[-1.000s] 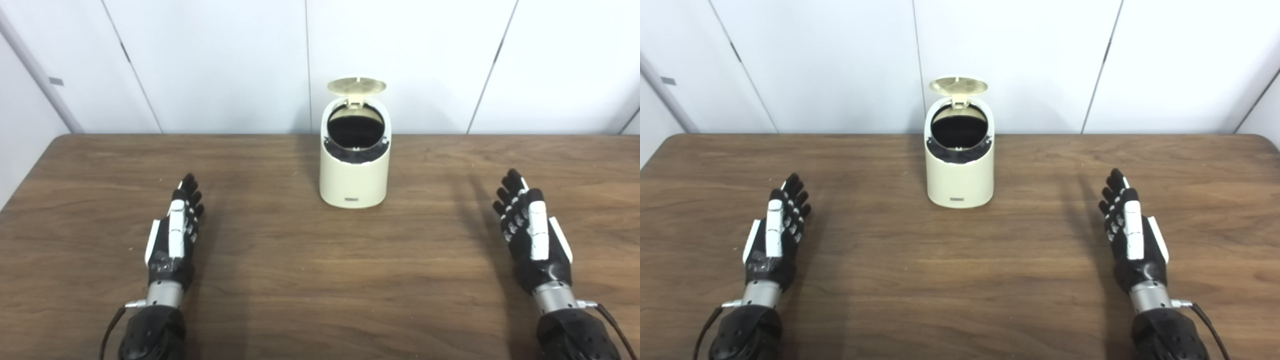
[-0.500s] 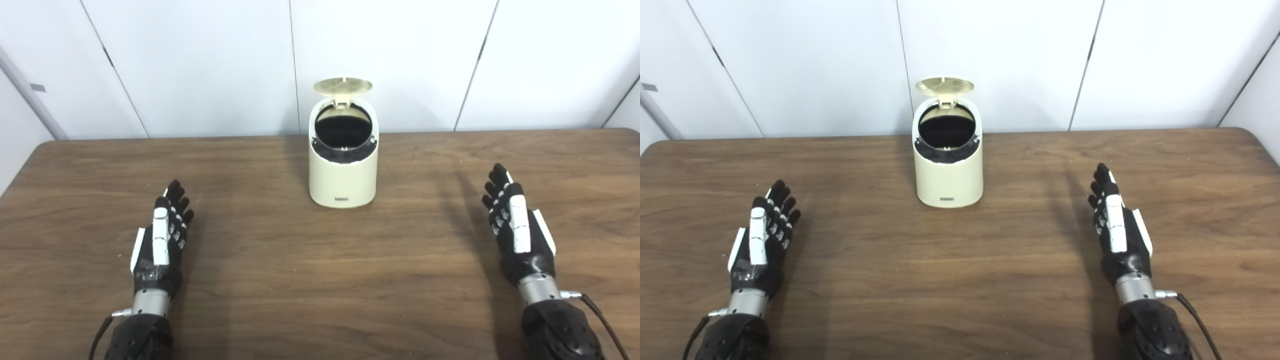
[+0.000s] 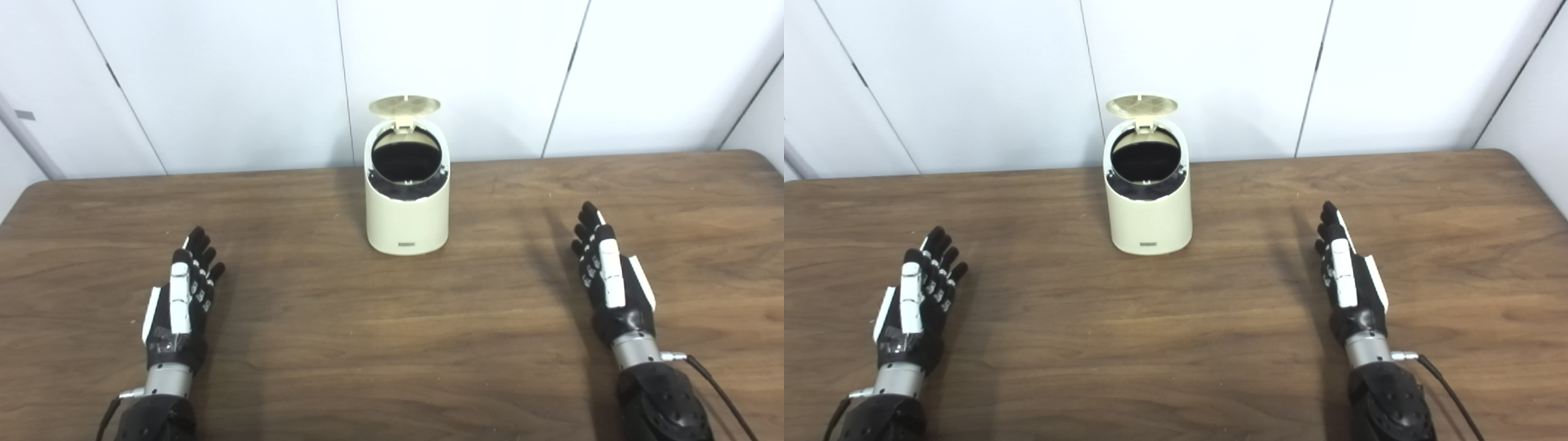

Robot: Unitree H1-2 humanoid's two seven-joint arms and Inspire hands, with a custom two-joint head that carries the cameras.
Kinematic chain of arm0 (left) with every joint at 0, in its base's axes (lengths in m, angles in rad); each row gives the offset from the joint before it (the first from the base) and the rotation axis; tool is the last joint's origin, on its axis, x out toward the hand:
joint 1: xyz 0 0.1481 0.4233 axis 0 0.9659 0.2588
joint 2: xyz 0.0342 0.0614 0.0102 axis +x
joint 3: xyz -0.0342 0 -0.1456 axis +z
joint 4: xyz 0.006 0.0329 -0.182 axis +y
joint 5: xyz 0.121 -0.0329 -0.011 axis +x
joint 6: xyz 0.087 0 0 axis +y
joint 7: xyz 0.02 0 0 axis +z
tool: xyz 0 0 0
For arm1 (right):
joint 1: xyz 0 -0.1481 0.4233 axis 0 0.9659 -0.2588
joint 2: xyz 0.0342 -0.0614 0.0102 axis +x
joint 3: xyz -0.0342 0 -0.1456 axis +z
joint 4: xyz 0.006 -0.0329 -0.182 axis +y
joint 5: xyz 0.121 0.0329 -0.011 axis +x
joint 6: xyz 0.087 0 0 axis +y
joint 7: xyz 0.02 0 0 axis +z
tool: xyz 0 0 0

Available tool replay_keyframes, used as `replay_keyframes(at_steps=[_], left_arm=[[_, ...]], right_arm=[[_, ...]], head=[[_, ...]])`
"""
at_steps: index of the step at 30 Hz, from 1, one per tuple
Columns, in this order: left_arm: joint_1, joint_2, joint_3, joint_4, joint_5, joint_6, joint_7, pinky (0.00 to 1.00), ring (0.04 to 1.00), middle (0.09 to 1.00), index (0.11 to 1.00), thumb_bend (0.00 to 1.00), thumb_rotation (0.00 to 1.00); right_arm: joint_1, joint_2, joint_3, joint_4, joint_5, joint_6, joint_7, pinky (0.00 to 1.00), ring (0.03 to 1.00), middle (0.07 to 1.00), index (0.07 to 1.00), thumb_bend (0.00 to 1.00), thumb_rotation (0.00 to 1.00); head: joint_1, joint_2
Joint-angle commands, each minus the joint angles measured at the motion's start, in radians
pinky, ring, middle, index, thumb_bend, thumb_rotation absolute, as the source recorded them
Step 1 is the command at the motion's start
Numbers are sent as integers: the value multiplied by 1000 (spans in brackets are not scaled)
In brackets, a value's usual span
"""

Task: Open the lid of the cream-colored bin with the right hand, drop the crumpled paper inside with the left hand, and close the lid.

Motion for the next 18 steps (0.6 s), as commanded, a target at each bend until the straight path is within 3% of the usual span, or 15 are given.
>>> replay_keyframes(at_steps=[1, 18], left_arm=[[-22, 16, 4, -2, 6, -24, 0, 1000, 1000, 1000, 1000, 470, 1000], [-4, 6, -20, -3, 63, -40, 14, 1000, 1000, 1000, 993, 479, 988]], right_arm=[[-27, 1, 1, -8, -4, -62, -4, 1000, 1000, 1000, 966, 538, 1000], [-29, -9, 6, -23, -8, -73, 2, 1000, 990, 986, 957, 553, 1000]], head=[[0, -2], [23, -39]])
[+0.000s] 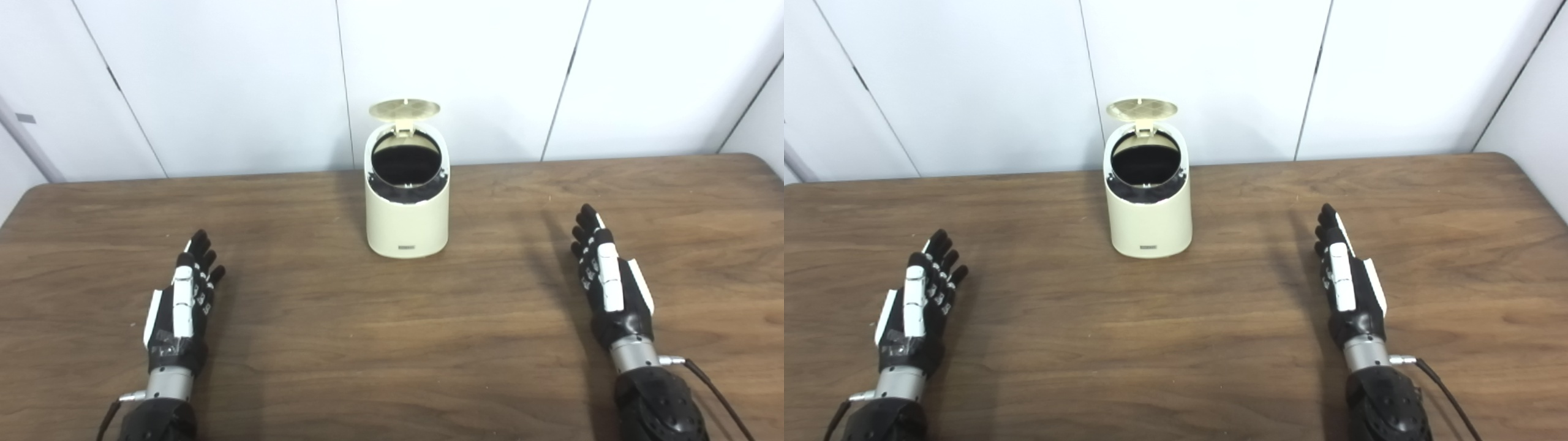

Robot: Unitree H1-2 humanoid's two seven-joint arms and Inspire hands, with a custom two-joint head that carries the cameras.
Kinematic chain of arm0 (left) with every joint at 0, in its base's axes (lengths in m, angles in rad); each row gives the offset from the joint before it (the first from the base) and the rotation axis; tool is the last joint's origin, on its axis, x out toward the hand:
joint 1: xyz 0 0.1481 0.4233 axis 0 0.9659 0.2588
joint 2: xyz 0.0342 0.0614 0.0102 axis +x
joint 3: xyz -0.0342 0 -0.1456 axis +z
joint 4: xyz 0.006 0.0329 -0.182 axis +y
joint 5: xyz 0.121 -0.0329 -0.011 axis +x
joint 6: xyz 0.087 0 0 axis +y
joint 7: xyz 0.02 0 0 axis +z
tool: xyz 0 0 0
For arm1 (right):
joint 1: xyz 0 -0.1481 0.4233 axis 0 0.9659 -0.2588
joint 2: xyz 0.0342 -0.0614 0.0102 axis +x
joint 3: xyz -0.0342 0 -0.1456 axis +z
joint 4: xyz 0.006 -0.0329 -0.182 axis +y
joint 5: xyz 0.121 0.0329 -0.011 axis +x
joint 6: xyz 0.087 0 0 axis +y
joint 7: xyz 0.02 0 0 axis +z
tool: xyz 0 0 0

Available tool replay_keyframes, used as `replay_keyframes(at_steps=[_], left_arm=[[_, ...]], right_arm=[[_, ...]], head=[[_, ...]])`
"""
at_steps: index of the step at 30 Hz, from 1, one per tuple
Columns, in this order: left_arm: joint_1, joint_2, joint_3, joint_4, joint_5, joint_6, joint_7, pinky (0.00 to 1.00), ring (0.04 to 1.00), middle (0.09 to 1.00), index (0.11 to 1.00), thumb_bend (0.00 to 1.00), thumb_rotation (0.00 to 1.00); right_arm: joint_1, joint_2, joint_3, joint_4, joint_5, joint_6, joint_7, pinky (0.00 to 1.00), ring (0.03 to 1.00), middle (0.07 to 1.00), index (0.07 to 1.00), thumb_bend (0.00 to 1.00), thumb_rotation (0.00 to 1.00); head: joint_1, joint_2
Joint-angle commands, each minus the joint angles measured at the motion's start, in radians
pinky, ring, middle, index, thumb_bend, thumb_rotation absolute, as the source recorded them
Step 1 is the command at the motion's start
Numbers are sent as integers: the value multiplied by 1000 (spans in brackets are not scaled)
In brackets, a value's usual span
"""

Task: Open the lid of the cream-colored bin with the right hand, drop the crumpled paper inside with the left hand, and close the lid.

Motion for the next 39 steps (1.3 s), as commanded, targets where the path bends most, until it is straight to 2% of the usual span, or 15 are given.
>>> replay_keyframes(at_steps=[1, 10, 17, 23, 28, 33, 39], left_arm=[[-6, 6, -6, -5, 21, -26, 5, 1000, 1000, 1000, 997, 475, 996], [-1, 7, -22, 2, 53, -34, 17, 1000, 1000, 1000, 1000, 449, 1000], [0, 3, -27, 9, 58, -39, 20, 1000, 1000, 1000, 1000, 447, 1000], [-1, 3, -31, 10, 57, -35, 20, 1000, 1000, 1000, 1000, 474, 1000], [2, 1, -33, 13, 55, -38, 18, 1000, 1000, 1000, 1000, 458, 1000], [4, -3, -35, 22, 59, -50, 20, 1000, 1000, 1000, 1000, 440, 1000], [7, -11, -37, 24, 57, -49, 24, 1000, 1000, 1000, 1000, 428, 1000]], right_arm=[[-32, -13, 3, -35, -2, -42, 6, 1000, 989, 986, 958, 557, 1000], [-92, -47, 27, -23, -59, -56, 4, 993, 980, 981, 955, 563, 1000], [-139, -61, 63, -84, -141, 37, -12, 1000, 976, 962, 936, 606, 1000], [-165, -69, 77, -82, -166, 23, -4, 1000, 977, 968, 940, 606, 1000], [-209, -89, 107, -76, -213, 2, 5, 991, 974, 966, 937, 614, 1000], [-255, -106, 149, -102, -285, 48, 11, 954, 963, 962, 936, 651, 1000], [-313, -109, 177, -108, -348, 83, 17, 932, 945, 945, 927, 643, 1000]], head=[[0, -2], [1, -26], [2, -44], [5, -58], [7, -70], [10, -85], [13, -93]])
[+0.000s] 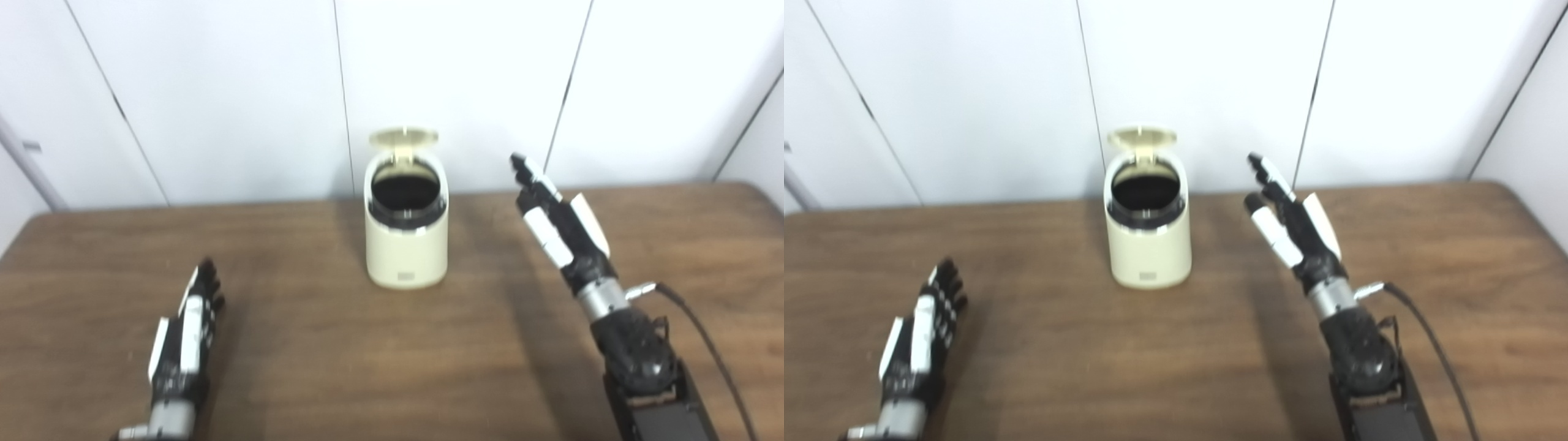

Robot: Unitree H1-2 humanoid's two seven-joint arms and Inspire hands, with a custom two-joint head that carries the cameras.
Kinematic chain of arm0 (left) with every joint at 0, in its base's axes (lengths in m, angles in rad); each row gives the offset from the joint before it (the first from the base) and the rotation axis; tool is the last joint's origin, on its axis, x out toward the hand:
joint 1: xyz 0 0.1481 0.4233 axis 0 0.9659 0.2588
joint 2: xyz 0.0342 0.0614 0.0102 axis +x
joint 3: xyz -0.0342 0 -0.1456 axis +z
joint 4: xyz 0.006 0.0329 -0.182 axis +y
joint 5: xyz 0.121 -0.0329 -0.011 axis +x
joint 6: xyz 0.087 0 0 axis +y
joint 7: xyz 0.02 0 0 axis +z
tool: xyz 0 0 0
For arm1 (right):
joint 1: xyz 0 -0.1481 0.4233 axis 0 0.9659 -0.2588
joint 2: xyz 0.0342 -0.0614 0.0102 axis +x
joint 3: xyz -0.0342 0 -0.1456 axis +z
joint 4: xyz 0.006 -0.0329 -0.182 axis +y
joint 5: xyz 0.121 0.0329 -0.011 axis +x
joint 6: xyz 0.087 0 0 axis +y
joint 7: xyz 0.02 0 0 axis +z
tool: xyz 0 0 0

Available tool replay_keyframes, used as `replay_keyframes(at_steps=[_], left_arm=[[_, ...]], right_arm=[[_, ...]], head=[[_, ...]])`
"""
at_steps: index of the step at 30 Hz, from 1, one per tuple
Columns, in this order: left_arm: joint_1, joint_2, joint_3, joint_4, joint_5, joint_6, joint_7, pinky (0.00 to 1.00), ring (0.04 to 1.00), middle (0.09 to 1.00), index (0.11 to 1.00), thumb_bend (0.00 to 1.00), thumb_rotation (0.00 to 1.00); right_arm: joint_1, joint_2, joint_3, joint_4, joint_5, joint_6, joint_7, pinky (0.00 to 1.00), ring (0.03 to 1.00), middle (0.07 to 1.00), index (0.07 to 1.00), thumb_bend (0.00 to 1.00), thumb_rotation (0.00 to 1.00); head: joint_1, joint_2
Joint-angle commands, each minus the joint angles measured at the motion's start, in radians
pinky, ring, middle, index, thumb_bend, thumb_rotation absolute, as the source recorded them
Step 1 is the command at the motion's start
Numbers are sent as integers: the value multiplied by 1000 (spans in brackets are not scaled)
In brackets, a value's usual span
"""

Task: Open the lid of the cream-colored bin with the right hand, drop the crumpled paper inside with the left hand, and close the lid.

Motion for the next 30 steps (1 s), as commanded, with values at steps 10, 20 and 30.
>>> replay_keyframes(at_steps=[10, 20, 30], left_arm=[[2, -19, -8, 28, 10, -21, 12, 1000, 1000, 1000, 1000, 411, 1000], [3, -27, -8, 41, 15, -34, 17, 1000, 1000, 1000, 1000, 407, 1000], [1, -34, -8, 48, 22, -41, 15, 1000, 1000, 1000, 1000, 410, 1000]], right_arm=[[-104, -15, 29, -24, -96, -5, -7, 902, 938, 943, 936, 523, 1000], [-157, -22, 61, -18, -162, 17, 11, 880, 933, 946, 933, 518, 1000], [-219, -41, 83, -12, -185, 46, 56, 891, 940, 954, 936, 547, 1000]], head=[[4, -13], [7, -19], [13, -20]])
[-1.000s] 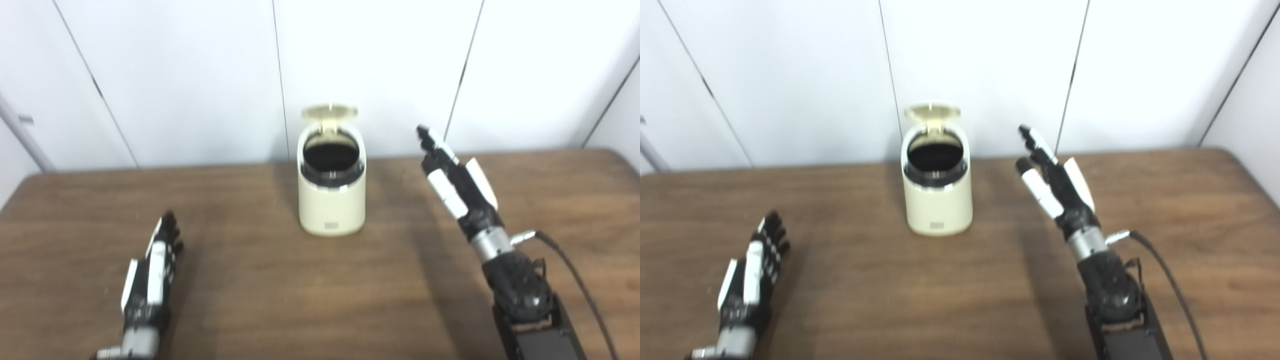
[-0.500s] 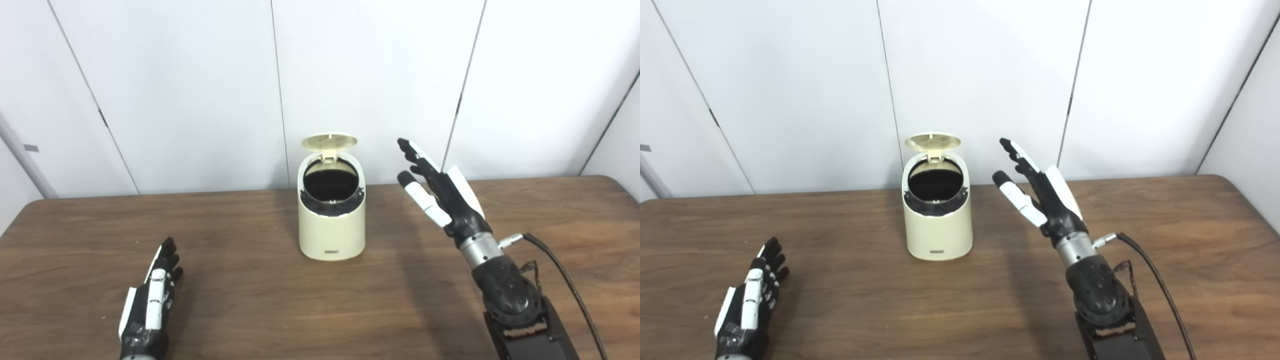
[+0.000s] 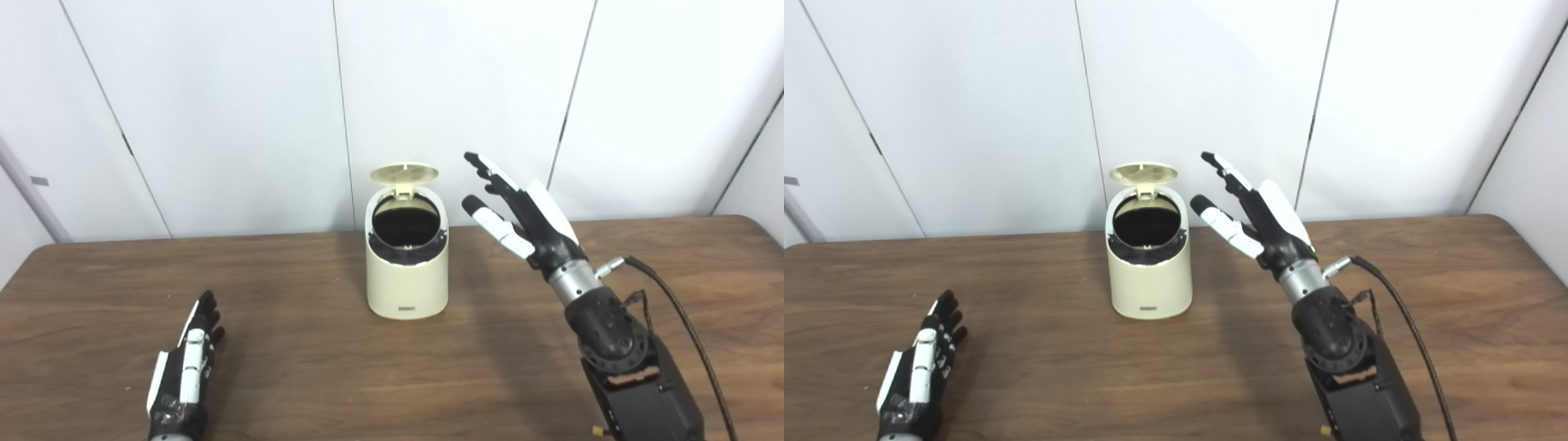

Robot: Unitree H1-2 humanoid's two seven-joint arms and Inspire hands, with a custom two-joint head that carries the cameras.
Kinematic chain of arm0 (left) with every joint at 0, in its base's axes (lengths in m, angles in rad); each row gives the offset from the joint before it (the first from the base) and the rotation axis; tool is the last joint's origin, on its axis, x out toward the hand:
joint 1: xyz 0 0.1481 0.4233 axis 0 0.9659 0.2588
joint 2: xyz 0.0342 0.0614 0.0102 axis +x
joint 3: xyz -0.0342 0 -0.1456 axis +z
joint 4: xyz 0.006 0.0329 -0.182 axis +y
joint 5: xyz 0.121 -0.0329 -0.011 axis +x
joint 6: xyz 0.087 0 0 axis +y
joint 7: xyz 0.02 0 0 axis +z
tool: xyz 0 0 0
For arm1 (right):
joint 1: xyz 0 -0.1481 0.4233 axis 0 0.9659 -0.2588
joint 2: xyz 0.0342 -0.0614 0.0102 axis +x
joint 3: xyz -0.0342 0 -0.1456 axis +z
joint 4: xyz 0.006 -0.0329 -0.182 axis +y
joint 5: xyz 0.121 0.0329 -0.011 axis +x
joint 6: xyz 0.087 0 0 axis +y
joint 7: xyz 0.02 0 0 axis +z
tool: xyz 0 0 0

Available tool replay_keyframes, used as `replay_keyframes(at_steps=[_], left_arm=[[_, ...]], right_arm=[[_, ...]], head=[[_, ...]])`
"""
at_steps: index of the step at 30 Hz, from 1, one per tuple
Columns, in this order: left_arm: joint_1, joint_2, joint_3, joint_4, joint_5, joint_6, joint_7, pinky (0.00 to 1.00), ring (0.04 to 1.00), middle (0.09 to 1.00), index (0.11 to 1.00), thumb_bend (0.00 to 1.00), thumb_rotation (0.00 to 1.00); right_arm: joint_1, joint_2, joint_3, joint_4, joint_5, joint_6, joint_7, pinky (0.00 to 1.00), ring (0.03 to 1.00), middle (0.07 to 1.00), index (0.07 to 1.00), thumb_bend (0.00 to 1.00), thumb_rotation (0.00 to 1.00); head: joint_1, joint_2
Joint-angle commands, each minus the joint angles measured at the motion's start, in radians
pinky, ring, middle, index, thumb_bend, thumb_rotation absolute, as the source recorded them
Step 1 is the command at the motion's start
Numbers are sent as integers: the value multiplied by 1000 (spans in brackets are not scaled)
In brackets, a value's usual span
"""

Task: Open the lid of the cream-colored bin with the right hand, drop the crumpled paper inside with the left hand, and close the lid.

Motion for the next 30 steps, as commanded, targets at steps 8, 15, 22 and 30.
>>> replay_keyframes(at_steps=[8, 15, 22, 30], left_arm=[[4, -21, -9, 46, -2, -37, 1, 1000, 1000, 1000, 1000, 416, 1000], [4, -24, -9, 44, -3, -35, 1, 1000, 1000, 1000, 1000, 403, 1000], [6, -27, -9, 49, -12, -37, -3, 1000, 1000, 1000, 1000, 396, 1000], [7, -32, -10, 54, -13, -43, -3, 1000, 1000, 1000, 1000, 393, 1000]], right_arm=[[-101, -26, 24, 0, -28, 11, 36, 876, 930, 947, 939, 557, 1000], [-140, -37, 49, 17, -45, 17, 69, 875, 934, 953, 940, 541, 1000], [-175, -41, 72, 32, -68, 17, 91, 906, 962, 963, 943, 522, 1000], [-203, -47, 97, 55, -99, 4, 100, 927, 979, 966, 932, 514, 1000]], head=[[4, 1], [4, 1], [4, 0], [8, -1]])
